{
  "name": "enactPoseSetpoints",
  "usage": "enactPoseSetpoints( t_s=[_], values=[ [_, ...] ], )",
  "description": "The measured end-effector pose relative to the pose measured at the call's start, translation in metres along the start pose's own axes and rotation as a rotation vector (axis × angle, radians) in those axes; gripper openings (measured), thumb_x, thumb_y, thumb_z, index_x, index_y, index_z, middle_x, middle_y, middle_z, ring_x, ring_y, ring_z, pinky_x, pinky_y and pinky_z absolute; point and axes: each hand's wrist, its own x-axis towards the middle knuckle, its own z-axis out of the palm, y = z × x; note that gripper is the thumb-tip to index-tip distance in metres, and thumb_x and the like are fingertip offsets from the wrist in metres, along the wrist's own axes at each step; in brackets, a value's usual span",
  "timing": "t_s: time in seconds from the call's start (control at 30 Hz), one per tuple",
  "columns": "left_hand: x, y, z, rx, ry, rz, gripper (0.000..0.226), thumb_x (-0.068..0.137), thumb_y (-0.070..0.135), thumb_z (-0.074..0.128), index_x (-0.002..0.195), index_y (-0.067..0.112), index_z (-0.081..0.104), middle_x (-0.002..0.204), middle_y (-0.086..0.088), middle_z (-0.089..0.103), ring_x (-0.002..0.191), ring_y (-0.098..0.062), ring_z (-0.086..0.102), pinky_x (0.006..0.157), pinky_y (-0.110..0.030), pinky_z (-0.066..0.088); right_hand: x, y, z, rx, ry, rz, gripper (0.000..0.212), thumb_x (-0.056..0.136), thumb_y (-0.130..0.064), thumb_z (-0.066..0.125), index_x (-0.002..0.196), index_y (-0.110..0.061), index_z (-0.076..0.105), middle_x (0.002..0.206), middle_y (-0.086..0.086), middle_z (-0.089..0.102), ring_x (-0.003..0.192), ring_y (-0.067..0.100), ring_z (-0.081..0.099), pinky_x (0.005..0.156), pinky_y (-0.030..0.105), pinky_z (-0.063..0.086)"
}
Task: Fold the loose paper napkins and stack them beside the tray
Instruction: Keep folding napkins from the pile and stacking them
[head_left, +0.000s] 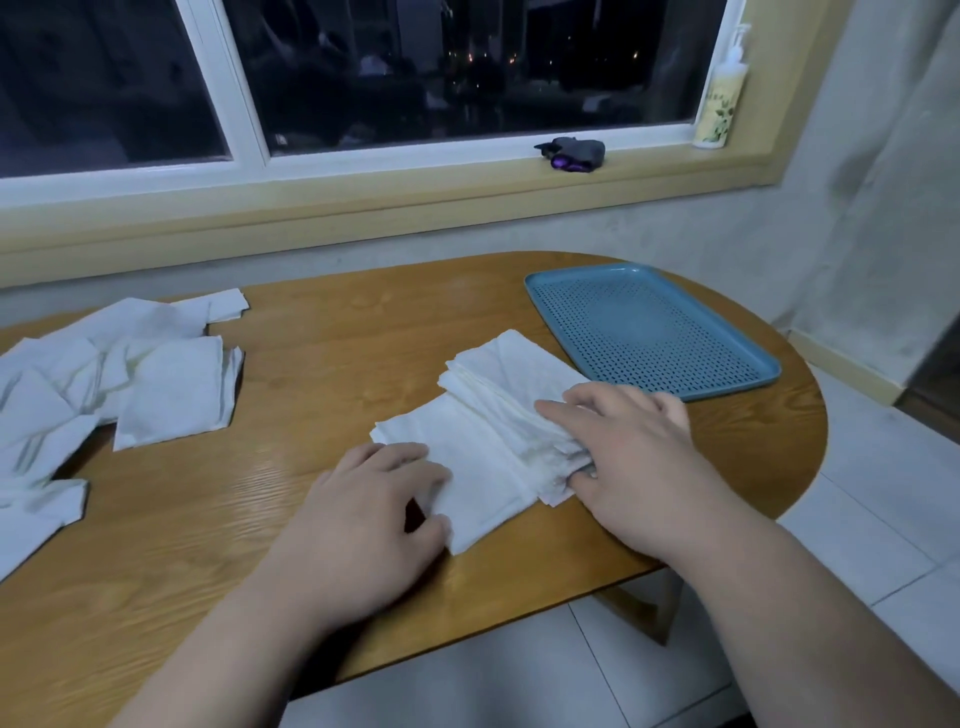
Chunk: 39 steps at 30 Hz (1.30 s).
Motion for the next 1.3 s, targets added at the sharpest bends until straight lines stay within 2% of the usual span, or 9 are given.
enactPoseSetpoints(
  t_s=[0.13, 0.37, 0.5, 0.6, 0.77, 0.9, 1.03, 1.13, 1.3],
  values=[
    [0.039, -0.011, -0.009, -0.004, -0.037, -0.023, 0.046, 0.09, 0.042, 0.057, 0.135, 0.043, 0.051, 0.152, 0.023, 0.037, 0.145, -0.008, 0.023, 0.117, -0.036, 0.028, 0.023, -0.008, 0.006, -0.049, 0.006, 0.079, 0.065, 0.091, -0.024, 0.056, 0.148, -0.044, 0.034, 0.149, -0.013, 0.035, 0.138, 0.01, 0.029, 0.108, 0.036, 0.008],
    [0.087, -0.02, -0.015, -0.073, -0.034, -0.038, 0.042, 0.093, 0.025, 0.058, 0.134, 0.036, 0.056, 0.145, 0.019, 0.044, 0.14, -0.012, 0.026, 0.105, -0.021, 0.024, 0.05, -0.016, 0.01, -0.063, -0.011, 0.186, 0.071, 0.088, -0.023, 0.055, 0.152, -0.04, 0.028, 0.154, -0.005, 0.03, 0.139, 0.018, 0.028, 0.112, 0.043, 0.013],
    [0.071, -0.029, -0.014, -0.108, 0.086, -0.028, 0.035, 0.095, 0.024, 0.055, 0.127, 0.036, 0.061, 0.145, 0.015, 0.044, 0.141, -0.013, 0.028, 0.111, -0.024, 0.026, 0.048, -0.027, 0.001, -0.04, -0.003, 0.126, 0.077, 0.076, -0.022, 0.053, 0.149, -0.037, 0.033, 0.154, -0.004, 0.029, 0.144, 0.018, 0.022, 0.117, 0.045, 0.008],
    [0.042, -0.038, -0.02, -0.174, 0.155, -0.064, 0.029, 0.095, 0.027, 0.057, 0.121, 0.036, 0.062, 0.131, 0.025, 0.044, 0.133, -0.009, 0.036, 0.11, -0.025, 0.031, 0.042, -0.044, 0.0, 0.013, 0.059, 0.037, 0.071, 0.071, -0.021, 0.049, 0.141, -0.031, 0.048, 0.147, -0.001, 0.041, 0.141, 0.02, 0.031, 0.117, 0.046, 0.013],
    [-0.01, -0.071, -0.028, -0.179, 0.232, -0.168, 0.033, 0.093, 0.042, 0.059, 0.125, 0.04, 0.062, 0.136, 0.025, 0.045, 0.131, -0.005, 0.042, 0.11, -0.029, 0.036, 0.041, -0.091, 0.007, 0.129, 0.066, -0.105, 0.063, 0.07, -0.02, 0.047, 0.13, -0.026, 0.062, 0.136, -0.002, 0.053, 0.133, 0.021, 0.042, 0.112, 0.039, 0.021],
    [-0.035, -0.102, -0.041, -0.172, 0.28, -0.237, 0.032, 0.092, 0.047, 0.059, 0.122, 0.038, 0.064, 0.132, 0.025, 0.048, 0.129, -0.002, 0.043, 0.107, -0.03, 0.039, 0.049, -0.138, 0.019, 0.181, -0.003, -0.226, 0.059, 0.079, -0.024, 0.044, 0.135, -0.026, 0.059, 0.137, -0.005, 0.05, 0.134, 0.015, 0.035, 0.115, 0.039, 0.029],
    [-0.049, -0.133, -0.054, -0.205, 0.346, -0.301, 0.03, 0.091, 0.045, 0.06, 0.118, 0.034, 0.067, 0.121, 0.026, 0.051, 0.115, 0.002, 0.048, 0.094, -0.024, 0.04, 0.072, -0.185, 0.03, 0.166, -0.125, -0.348, 0.049, 0.094, -0.028, 0.048, 0.143, -0.03, 0.049, 0.143, -0.011, 0.04, 0.135, 0.009, 0.023, 0.116, 0.032, 0.024],
    [-0.058, -0.152, -0.062, -0.205, 0.382, -0.331, 0.028, 0.091, 0.045, 0.059, 0.116, 0.034, 0.066, 0.117, 0.026, 0.053, 0.108, 0.003, 0.047, 0.087, -0.022, 0.038, 0.099, -0.22, 0.047, 0.127, -0.146, -0.391, 0.045, 0.094, -0.031, 0.048, 0.138, -0.028, 0.052, 0.139, -0.008, 0.046, 0.134, 0.015, 0.032, 0.113, 0.035, 0.029],
    [-0.068, -0.184, -0.068, -0.228, 0.425, -0.377, 0.026, 0.091, 0.043, 0.059, 0.114, 0.035, 0.066, 0.112, 0.021, 0.056, 0.112, -0.003, 0.05, 0.09, -0.029, 0.045, 0.144, -0.271, 0.071, 0.103, -0.195, -0.382, 0.042, 0.095, -0.039, 0.05, 0.136, -0.027, 0.054, 0.133, -0.004, 0.052, 0.129, 0.021, 0.04, 0.107, 0.038, 0.037]
  ],
)
